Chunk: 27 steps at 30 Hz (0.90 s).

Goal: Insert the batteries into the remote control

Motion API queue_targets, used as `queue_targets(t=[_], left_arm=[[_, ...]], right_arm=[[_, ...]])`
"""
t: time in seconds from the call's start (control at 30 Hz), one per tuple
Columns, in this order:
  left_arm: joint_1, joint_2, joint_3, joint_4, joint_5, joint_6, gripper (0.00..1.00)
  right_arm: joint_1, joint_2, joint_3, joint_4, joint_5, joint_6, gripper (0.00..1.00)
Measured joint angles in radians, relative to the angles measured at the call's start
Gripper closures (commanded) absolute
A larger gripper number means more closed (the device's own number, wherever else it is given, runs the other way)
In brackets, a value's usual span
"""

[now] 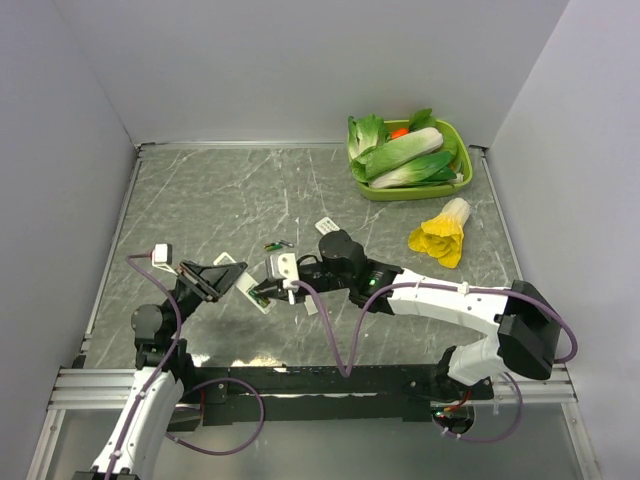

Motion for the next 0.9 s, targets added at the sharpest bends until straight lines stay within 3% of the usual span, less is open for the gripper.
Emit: queue_targets(t=[0.13,0.4,0.6,0.9], left_arm=[[0.0,-0.014,0.001,-0.087,0.0,0.085,0.97],[-0.001,0.012,0.002,-0.261,-0.058,0.285,0.98],[-0.002,0.118,0.002,-0.264,-0.105,0.376,0.98],[-0.004,0.191,0.002,-0.224,-0.129,0.451,0.98]], right_arm=[[-0.003,-0.011,0.0,-0.026,0.056,0.064,0.62],[-0.005,-0.043,0.031,-0.167,0.14,0.221,0.61],[-0.005,-0.014,0.039,-0.248,0.18,0.36,0.61],[-0.005,0.18,0.122,-0.292,0.17,0.51,0.61]])
